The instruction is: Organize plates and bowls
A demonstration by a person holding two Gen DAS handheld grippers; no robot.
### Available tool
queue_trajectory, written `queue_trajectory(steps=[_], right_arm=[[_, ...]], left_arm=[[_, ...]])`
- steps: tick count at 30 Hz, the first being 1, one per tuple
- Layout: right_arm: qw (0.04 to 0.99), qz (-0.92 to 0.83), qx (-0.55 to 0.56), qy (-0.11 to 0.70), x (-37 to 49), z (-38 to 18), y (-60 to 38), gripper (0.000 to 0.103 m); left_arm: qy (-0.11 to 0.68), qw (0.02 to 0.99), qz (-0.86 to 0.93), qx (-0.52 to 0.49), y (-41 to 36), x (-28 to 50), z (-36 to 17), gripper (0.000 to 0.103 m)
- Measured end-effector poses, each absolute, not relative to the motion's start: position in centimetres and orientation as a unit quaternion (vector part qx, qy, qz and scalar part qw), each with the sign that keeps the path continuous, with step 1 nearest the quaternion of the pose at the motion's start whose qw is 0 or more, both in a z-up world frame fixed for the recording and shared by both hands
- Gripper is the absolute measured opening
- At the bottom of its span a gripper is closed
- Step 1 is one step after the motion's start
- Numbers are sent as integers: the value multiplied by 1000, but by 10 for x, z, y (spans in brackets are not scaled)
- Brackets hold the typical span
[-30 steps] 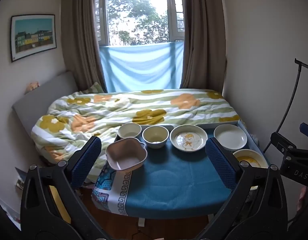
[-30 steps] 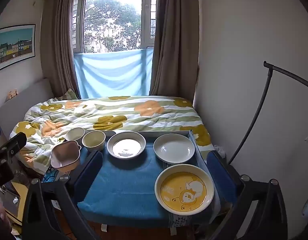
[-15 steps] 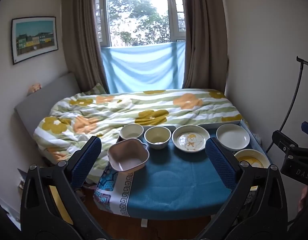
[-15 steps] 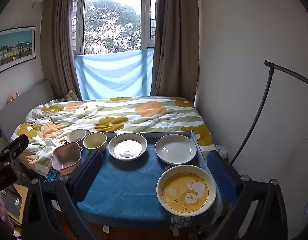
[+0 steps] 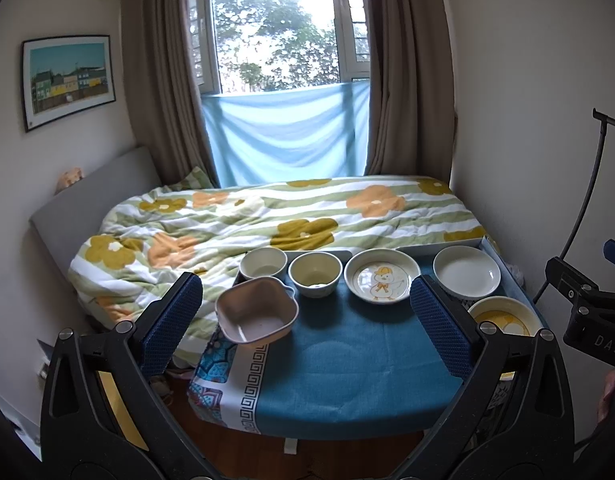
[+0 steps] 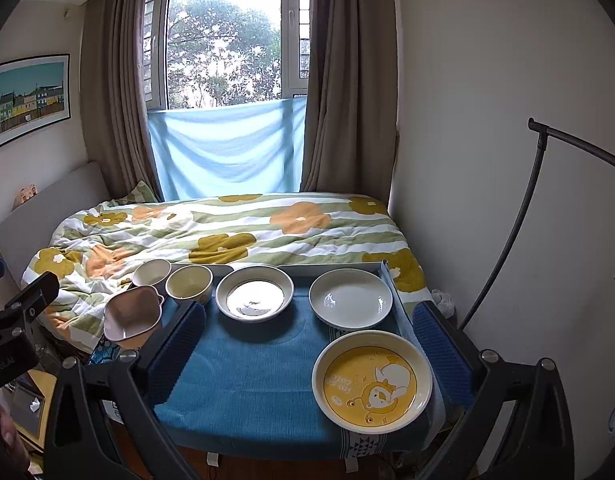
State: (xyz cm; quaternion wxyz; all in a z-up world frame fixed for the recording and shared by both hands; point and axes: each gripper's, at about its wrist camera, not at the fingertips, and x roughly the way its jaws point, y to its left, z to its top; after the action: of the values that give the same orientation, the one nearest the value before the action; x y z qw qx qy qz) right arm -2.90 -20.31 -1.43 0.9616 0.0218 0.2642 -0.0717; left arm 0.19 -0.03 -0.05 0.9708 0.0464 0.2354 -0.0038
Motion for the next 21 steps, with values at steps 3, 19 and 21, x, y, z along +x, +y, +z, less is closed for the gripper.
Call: queue_trajectory(steps=[3,19,21], right_arm=[[962,-69,23,265,-29,-11,-202,103],[962,-69,21,265,-27,-10,-200,103],[962,-68,22,265,-27,-10,-201,103]], left_arm=[[233,971,1,50,1,2,0,103],[231,972,5,53,0,-1,1,103],[232,971,5,52,1,-1,1,103]])
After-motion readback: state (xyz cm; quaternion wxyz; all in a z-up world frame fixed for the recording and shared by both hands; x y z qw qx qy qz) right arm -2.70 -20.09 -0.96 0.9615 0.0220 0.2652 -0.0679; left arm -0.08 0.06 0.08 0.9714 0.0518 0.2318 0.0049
